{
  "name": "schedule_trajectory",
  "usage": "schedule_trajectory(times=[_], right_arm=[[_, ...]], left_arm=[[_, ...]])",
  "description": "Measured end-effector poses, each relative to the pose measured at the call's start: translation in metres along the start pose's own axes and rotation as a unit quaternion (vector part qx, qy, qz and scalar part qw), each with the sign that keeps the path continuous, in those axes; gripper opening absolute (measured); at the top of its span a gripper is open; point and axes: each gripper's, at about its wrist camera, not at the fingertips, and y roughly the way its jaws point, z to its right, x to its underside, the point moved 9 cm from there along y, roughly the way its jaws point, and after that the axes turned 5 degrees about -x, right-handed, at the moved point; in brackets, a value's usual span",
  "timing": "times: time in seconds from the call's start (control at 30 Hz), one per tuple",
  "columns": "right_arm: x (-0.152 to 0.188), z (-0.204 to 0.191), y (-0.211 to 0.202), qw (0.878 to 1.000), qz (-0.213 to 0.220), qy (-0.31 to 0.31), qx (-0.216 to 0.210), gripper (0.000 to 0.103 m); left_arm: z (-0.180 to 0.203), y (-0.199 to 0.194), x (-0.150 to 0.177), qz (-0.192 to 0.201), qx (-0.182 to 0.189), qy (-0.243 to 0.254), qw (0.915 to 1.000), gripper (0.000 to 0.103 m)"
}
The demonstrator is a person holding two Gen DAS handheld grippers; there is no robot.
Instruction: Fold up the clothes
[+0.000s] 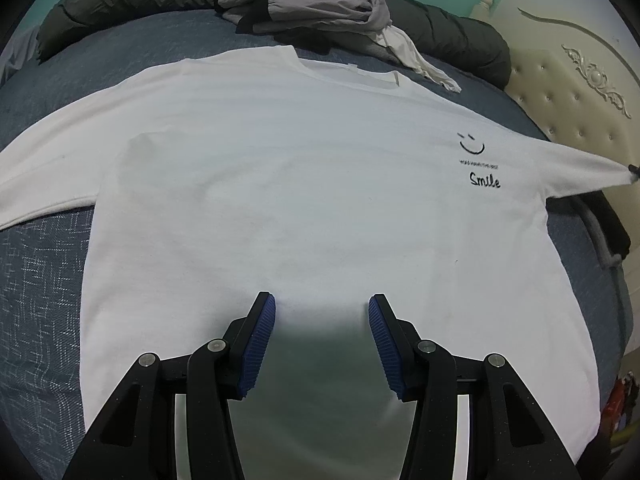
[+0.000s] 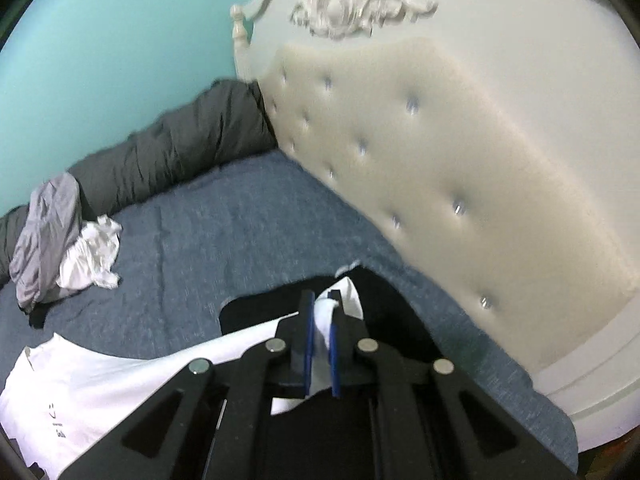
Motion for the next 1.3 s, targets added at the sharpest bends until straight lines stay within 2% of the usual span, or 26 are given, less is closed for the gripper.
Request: schedule_trajectory(times=[0.27,0.33,0.43,0.5,0.53,0.6,0.7,0.77,0.9,1.0,1.1,1.17,1.3], right_arm=[[0.056,0.029,0.055,0.994,-0.095,0.025,0.051,0.006],[0.059,0.037,0.054,0.994,-0.093,0.034,0.055,0.009],[0.051,0.05,0.04,0.994,-0.063,0.047,0.076,0.022],[0.045,0.059,0.026,0.994,-0.039,0.061,0.084,0.023],[0.043,0.06,0.02,0.994,-0.031,0.069,0.081,0.024],[0.041,0.054,0.013,0.995,-0.016,0.084,0.042,0.028],[0.048,0.034,0.007,0.998,-0.016,0.067,0.004,0.039],[0.057,0.024,0.004,0.998,-0.021,0.056,-0.013,0.039],[0.07,0.022,0.001,0.996,-0.006,0.079,-0.036,0.04],[0.081,0.03,0.0,0.996,-0.007,0.089,-0.027,0.041],[0.086,0.029,-0.01,0.994,0.009,0.101,-0.028,0.041],[0.089,0.019,-0.016,0.995,0.019,0.095,-0.026,0.041],[0.096,-0.029,-0.025,0.996,0.043,0.055,-0.06,0.044]], left_arm=[[-0.001,-0.001,0.0,0.0,0.0,0.003,1.0,0.053],[-0.001,0.0,0.001,-0.001,-0.001,0.004,1.0,0.053],[-0.001,0.0,0.001,-0.002,-0.002,0.004,1.0,0.053],[0.0,0.0,0.002,-0.001,-0.003,0.004,1.0,0.053],[0.0,-0.001,0.002,-0.001,-0.002,0.004,1.0,0.053],[0.0,-0.001,0.001,0.0,-0.001,0.003,1.0,0.054],[0.0,-0.001,0.002,0.0,0.0,0.002,1.0,0.054],[-0.001,-0.002,0.003,0.001,0.001,0.002,1.0,0.054],[-0.001,-0.002,0.003,0.001,0.004,-0.001,1.0,0.054],[-0.001,0.0,0.002,0.0,0.005,-0.002,1.0,0.054],[0.0,0.001,0.0,0.001,0.005,-0.002,1.0,0.054],[0.0,-0.001,0.0,0.003,0.006,-0.003,1.0,0.054],[-0.002,-0.006,-0.002,0.008,0.008,-0.007,0.9999,0.054]])
